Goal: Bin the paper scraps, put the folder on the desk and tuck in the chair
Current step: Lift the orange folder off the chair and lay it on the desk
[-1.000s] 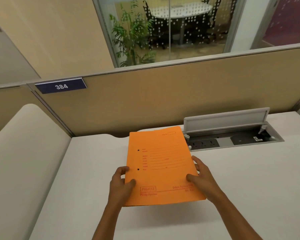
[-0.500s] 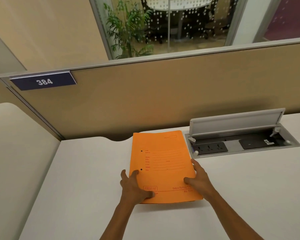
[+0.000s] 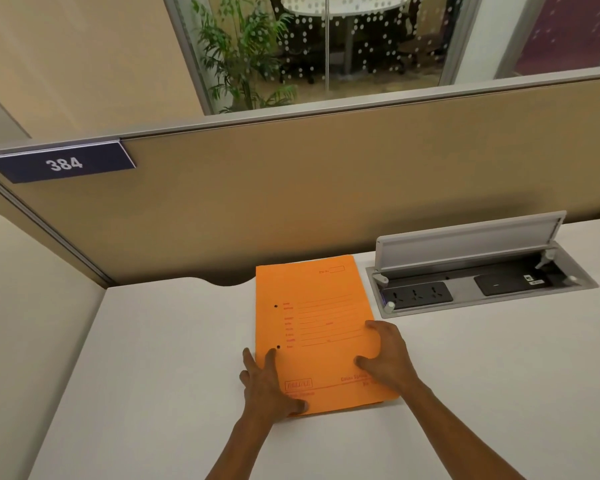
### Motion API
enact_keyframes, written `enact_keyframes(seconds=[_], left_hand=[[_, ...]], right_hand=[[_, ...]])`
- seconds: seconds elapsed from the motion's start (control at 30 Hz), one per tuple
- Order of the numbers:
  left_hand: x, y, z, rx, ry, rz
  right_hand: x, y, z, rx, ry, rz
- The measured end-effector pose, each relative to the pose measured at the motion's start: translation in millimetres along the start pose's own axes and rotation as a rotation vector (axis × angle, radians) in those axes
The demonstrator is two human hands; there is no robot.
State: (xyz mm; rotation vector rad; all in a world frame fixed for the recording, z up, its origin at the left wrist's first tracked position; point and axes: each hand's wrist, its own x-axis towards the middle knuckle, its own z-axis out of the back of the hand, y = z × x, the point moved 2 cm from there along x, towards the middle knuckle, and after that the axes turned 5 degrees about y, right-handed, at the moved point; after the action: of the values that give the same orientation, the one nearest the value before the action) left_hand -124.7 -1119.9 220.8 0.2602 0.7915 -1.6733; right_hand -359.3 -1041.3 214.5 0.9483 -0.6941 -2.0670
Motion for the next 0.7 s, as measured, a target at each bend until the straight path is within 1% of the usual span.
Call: enact_keyframes(seconds=[0.3,0.37,0.47,0.57,0.63,0.7], left_hand=[[12,-1,1,0.16,0.026,0.03],[12,-3,2,0.22,0.028,0.039],[13,-6,2,0.27,0.037,0.028],[16,-11,-2,0.316,0.073,-0.009],[18,-14,-7,0.332,0.125,-0.027],[20,-16,-12,0.35,0.16,-0.04]], right_hand=[[8,0,5,-0.025,0.068,-0.019],[10,0,7,-0.068,0.07,-0.031],[7,2,6,-0.18,0.055,-0.017],[-1,5,-1,-0.317,0.078,0.105],[-7,4,-12,-0.487,0.154,0.21],[-13,1,-24,-0.63,0.251,0.235]])
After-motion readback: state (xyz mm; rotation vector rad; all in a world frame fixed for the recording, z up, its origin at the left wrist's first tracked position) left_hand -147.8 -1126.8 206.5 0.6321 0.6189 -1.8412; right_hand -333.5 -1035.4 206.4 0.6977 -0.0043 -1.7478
